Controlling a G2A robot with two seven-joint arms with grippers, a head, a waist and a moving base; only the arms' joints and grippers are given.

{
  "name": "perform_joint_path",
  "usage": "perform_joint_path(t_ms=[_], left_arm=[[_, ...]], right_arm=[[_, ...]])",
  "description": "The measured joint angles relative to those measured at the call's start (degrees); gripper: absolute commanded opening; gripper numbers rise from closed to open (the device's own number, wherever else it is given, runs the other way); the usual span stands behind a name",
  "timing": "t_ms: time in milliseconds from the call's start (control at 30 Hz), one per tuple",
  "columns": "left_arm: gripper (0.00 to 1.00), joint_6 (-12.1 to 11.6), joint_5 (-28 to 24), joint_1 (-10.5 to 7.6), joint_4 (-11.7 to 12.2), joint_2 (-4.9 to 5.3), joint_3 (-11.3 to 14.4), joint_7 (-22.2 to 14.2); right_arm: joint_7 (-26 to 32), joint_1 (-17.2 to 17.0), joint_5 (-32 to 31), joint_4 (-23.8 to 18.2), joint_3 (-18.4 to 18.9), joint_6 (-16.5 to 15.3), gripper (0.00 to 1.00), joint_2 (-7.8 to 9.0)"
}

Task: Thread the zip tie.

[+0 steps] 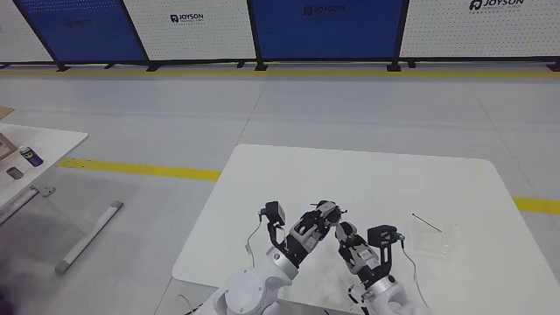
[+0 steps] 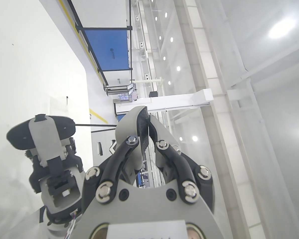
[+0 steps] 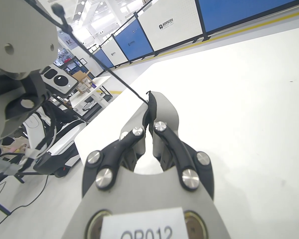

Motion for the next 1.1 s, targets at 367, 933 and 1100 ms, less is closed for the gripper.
perform_joint_path(t_ms=[367, 933, 1100], left_arm=[[0.00, 0.23, 0.42, 0.00, 0.26, -0.04, 0.10, 0.65], [0.00, 4.63, -2.08, -1.51, 3.07, -0.77, -3.06, 13.01], [0.00, 8.25, -1.74, -1.50, 4.71, -0.77, -3.43, 13.35]], right_arm=[[-0.04, 0.38, 0.36, 0.52, -0.31, -0.30, 0.93, -0.01], [-2.94, -8.05, 9.13, -7.12, 12.66, -6.50, 1.00, 2.24], [-5.14, -10.83, 14.43, -7.89, 17.01, -6.03, 1.00, 2.54]])
